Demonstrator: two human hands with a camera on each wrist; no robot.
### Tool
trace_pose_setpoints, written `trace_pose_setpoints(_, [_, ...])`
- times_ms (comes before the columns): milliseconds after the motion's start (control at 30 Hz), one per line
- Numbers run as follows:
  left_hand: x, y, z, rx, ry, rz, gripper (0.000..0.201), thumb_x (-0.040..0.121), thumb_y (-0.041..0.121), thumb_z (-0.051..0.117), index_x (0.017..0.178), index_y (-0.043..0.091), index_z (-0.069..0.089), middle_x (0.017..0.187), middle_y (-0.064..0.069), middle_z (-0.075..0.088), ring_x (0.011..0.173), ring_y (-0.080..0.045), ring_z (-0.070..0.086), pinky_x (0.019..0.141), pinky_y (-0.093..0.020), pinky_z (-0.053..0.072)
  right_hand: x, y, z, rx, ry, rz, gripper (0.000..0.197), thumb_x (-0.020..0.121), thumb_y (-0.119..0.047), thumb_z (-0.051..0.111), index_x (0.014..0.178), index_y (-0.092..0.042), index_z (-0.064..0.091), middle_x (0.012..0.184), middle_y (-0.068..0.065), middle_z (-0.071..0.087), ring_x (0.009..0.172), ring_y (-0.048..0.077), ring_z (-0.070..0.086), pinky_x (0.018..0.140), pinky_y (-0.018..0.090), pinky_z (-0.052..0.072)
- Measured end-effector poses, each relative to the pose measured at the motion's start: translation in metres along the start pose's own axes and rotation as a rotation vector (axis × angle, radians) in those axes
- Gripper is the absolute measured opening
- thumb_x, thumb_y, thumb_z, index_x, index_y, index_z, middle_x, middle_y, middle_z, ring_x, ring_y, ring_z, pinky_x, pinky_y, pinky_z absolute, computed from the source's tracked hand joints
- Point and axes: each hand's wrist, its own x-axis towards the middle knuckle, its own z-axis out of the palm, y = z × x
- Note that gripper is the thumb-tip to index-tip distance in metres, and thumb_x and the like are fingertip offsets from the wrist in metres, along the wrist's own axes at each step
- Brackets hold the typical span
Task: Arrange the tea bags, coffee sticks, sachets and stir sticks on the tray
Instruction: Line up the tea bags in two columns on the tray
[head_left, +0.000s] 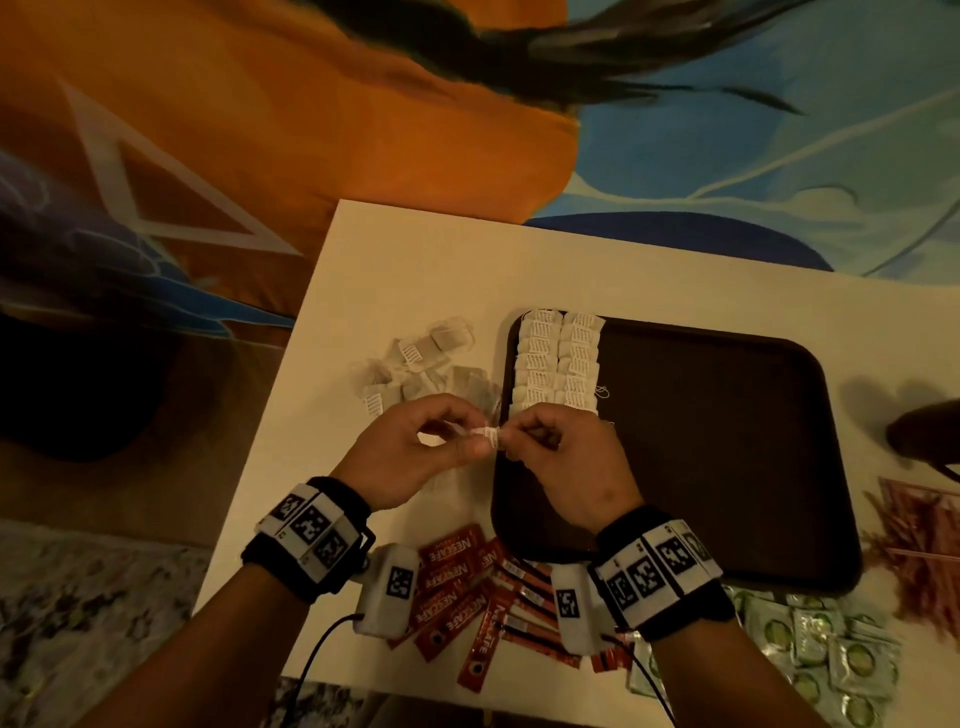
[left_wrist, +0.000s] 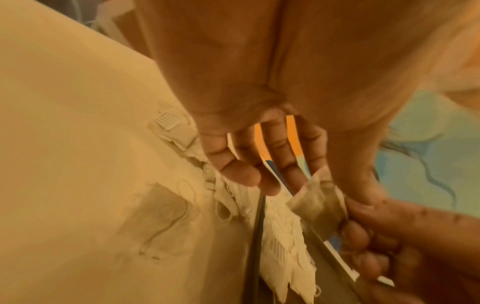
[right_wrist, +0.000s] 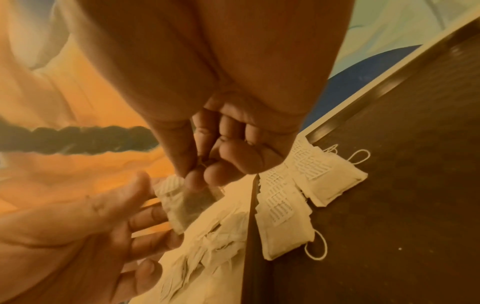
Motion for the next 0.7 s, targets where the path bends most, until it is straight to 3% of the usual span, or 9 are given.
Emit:
trace_pose_setpoints(167, [0.011, 0.006, 0.017, 0.048, 0.025, 0.087, 0.006, 0.088, 0.024, 0.079, 0.089, 0.021, 0.074, 0.086, 0.008, 0.073, 0.084, -0.007, 0.067, 0.071, -0.012, 0.043, -0.006, 0.003, -0.015, 0.019, -0.027, 0.011, 0.007, 0.095, -0.027, 0.072, 0.090, -0.028, 0.075, 0.076, -0.009, 0.074, 0.073, 0.007, 0.070, 0.081, 0.038, 0.060])
trace_pose_setpoints(333, [0.018, 0.009, 0.019, 0.033, 0.030, 0.092, 0.005, 0.089, 0.022, 0.078, 0.089, 0.024, 0.074, 0.084, 0.002, 0.072, 0.084, -0.016, 0.067, 0.073, -0.015, 0.046, -0.011, 0.006, -0.037, -0.048, -0.103, 0.017, 0.004, 0.094, -0.030, 0.073, 0.090, -0.032, 0.073, 0.076, -0.009, 0.075, 0.073, 0.007, 0.070, 0.079, 0.041, 0.061])
trace_pose_setpoints(467, [0.019, 0.010, 0.021, 0.013, -0.031, 0.063, 0.007, 0.088, 0.024, 0.078, 0.095, 0.024, 0.076, 0.087, -0.001, 0.072, 0.086, -0.020, 0.068, 0.077, -0.022, 0.050, -0.011, 0.006, -0.052, -0.065, -0.059, -0.018, 0.003, 0.093, -0.027, 0.073, 0.091, -0.029, 0.075, 0.079, -0.011, 0.074, 0.076, 0.006, 0.070, 0.077, 0.034, 0.061])
trace_pose_setpoints(633, [0.019, 0.019, 0.027, -0.058, -0.101, 0.064, 0.005, 0.090, 0.021, 0.076, 0.093, 0.017, 0.074, 0.092, -0.005, 0.073, 0.091, -0.023, 0.067, 0.079, -0.019, 0.050, -0.006, 0.011, -0.052, -0.097, 0.011, -0.078, 0.004, 0.092, -0.025, 0.075, 0.091, -0.029, 0.075, 0.094, -0.013, 0.069, 0.087, 0.003, 0.064, 0.082, 0.019, 0.052])
trace_pose_setpoints(700, [0.019, 0.022, 0.028, -0.116, -0.088, 0.071, 0.004, 0.091, 0.017, 0.075, 0.093, 0.013, 0.074, 0.091, -0.008, 0.072, 0.087, -0.021, 0.066, 0.080, -0.020, 0.050, -0.005, 0.017, -0.047, -0.088, 0.022, -0.091, 0.007, 0.091, -0.021, 0.077, 0.091, -0.028, 0.076, 0.099, -0.013, 0.065, 0.088, 0.006, 0.062, 0.083, 0.020, 0.051])
